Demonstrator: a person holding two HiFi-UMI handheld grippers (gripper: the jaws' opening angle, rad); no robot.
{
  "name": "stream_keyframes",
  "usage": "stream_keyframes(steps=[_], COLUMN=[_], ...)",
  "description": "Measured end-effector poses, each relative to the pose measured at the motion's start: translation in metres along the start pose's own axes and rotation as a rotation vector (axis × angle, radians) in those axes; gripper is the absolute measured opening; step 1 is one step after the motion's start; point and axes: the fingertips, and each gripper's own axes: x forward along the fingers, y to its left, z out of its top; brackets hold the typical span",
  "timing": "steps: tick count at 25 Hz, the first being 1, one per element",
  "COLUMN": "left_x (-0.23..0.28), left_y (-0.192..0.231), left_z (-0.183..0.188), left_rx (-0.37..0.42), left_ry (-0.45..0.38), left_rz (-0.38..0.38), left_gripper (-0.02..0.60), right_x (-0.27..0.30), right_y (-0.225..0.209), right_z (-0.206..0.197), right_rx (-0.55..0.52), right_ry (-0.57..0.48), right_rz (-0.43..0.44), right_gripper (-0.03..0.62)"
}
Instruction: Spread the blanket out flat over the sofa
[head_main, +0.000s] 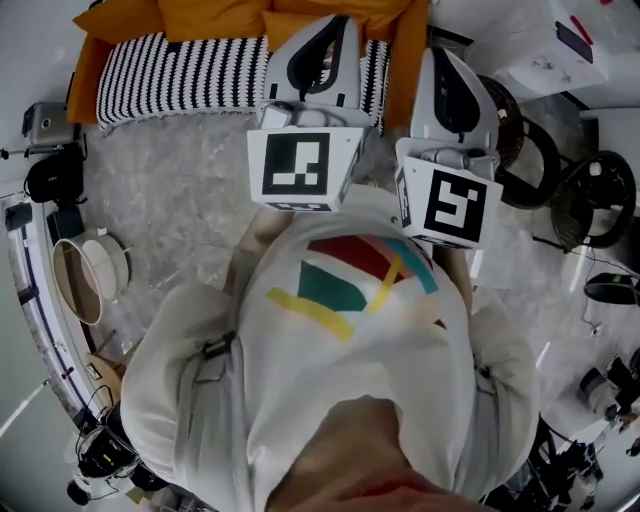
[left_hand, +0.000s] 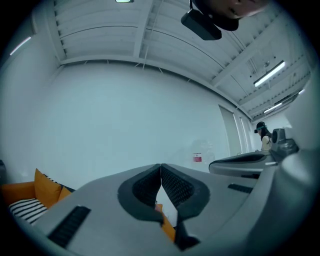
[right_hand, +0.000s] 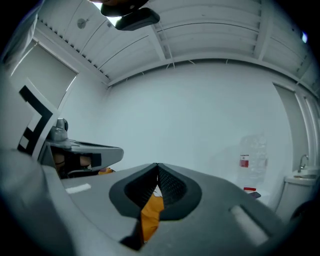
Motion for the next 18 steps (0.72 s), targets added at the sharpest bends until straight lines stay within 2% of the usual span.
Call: stream_keyframes(steps=[3, 11, 18], left_x=[0.0, -0.006, -0.012], left_y=[-0.001, 0.008, 0.012], left_z=[0.001, 0.006, 0.007], left_rx=[0.019, 0.003, 0.011], left_ry=[0.0, -0.014, 0.012], left_rz=[0.007, 0.012, 0.006], left_gripper=[0.015, 0.015, 0.015], right_x=[0.0, -0.001, 0.001], right_y=[-0.002, 0.004, 0.008], right_z=[0.002, 0.007, 0.011], right_rx=[0.0, 0.007, 0.02], right_ry=[-0.006, -0.009, -0.015], right_rz=[0.003, 0.014, 0.021], right_gripper=[0.005, 0.005, 0.005])
